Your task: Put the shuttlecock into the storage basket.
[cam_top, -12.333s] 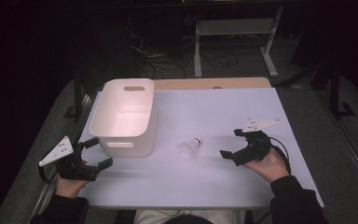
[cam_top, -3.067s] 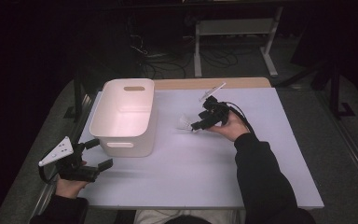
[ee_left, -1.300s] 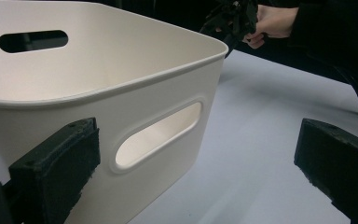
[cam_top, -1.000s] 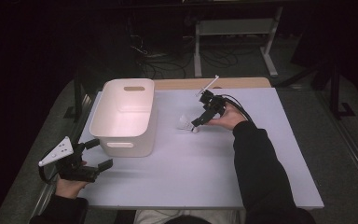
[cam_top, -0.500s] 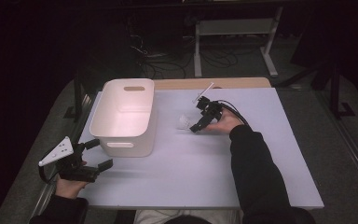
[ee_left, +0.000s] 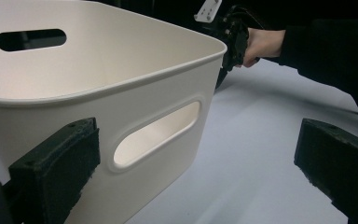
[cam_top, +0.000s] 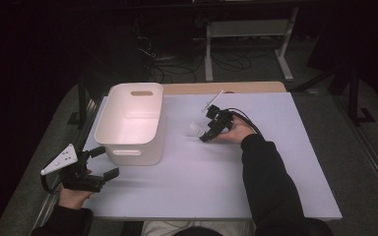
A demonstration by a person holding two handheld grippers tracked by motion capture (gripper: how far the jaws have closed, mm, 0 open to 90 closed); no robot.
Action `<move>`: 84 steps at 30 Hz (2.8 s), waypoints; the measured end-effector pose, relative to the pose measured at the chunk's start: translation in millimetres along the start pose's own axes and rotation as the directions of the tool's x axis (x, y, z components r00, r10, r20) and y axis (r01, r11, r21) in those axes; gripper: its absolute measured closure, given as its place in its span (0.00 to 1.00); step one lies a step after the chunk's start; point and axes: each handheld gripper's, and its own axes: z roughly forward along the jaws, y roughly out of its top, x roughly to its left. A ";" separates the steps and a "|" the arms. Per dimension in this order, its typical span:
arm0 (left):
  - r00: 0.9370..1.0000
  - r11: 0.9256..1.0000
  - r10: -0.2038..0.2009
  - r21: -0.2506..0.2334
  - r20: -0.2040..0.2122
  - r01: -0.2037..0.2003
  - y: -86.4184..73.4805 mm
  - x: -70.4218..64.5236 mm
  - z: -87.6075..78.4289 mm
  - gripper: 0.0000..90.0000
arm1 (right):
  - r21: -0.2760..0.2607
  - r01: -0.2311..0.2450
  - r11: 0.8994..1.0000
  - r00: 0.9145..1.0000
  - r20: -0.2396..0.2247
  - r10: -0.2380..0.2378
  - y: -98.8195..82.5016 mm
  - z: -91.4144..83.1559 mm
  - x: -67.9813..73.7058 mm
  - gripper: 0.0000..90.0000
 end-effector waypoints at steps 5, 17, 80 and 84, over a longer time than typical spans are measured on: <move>1.000 1.000 -0.001 -0.002 -0.001 0.001 0.0 0.0 -0.1 0.00 | -0.002 0.008 1.000 1.000 -0.001 -0.008 -0.2 -0.7 0.0 0.34; 1.000 1.000 0.000 0.000 -0.002 0.000 0.0 -0.1 -0.2 0.00 | 0.018 0.024 1.000 1.000 -0.006 -0.023 -0.8 2.2 0.5 0.50; 1.000 1.000 -0.001 0.010 0.001 0.001 0.0 0.1 0.7 0.00 | -0.056 0.066 0.996 0.997 0.044 -0.063 7.3 -47.6 24.5 0.71; 1.000 1.000 -0.001 0.009 0.003 0.001 0.1 0.3 0.8 0.00 | -0.068 0.069 0.995 0.997 0.045 -0.066 8.1 -54.5 28.9 0.71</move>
